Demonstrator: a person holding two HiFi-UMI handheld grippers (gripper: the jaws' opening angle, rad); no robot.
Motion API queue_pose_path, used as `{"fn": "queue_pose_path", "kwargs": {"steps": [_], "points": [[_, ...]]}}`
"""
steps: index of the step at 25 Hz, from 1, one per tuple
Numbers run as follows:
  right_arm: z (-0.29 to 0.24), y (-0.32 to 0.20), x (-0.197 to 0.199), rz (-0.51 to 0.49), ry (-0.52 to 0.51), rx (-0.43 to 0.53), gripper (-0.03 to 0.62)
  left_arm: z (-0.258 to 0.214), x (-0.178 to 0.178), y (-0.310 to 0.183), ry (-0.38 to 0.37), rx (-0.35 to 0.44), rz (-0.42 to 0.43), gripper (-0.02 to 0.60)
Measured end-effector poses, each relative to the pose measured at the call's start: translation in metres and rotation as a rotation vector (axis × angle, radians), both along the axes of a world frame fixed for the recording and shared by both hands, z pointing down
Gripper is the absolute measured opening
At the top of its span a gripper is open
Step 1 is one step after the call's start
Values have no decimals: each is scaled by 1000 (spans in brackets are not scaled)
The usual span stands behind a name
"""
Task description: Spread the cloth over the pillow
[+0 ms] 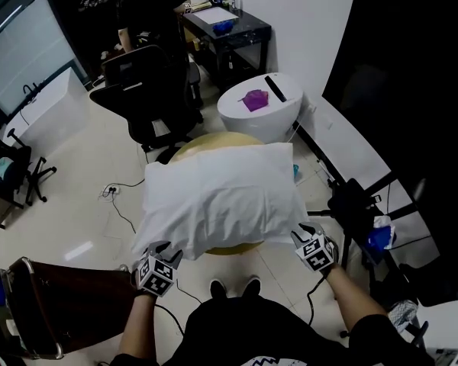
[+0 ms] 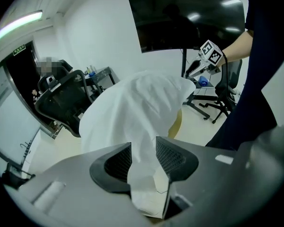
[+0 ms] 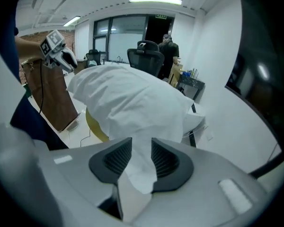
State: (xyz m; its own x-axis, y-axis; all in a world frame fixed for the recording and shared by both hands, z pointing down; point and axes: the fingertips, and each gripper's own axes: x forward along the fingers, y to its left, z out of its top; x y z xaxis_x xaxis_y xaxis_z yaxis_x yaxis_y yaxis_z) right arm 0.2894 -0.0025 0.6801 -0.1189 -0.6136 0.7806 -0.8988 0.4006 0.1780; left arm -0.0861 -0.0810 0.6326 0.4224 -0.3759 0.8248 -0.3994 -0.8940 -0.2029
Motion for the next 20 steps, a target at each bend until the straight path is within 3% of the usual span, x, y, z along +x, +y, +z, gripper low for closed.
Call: {"fn": "queue_pose_path", "kwargs": {"steps": [7, 13, 17, 20], "points": [[36, 14, 4, 7, 81, -67, 143, 62, 2, 15, -96, -19, 61, 196], [53, 3, 0, 35, 102, -90, 131, 92, 4, 4, -135, 7, 36, 195], [52, 0, 5, 72, 106, -89, 11, 94, 4, -2, -141, 19, 27, 145], [49, 1, 7, 75, 98, -83, 8, 90, 0, -5, -135, 26, 18, 39]]}}
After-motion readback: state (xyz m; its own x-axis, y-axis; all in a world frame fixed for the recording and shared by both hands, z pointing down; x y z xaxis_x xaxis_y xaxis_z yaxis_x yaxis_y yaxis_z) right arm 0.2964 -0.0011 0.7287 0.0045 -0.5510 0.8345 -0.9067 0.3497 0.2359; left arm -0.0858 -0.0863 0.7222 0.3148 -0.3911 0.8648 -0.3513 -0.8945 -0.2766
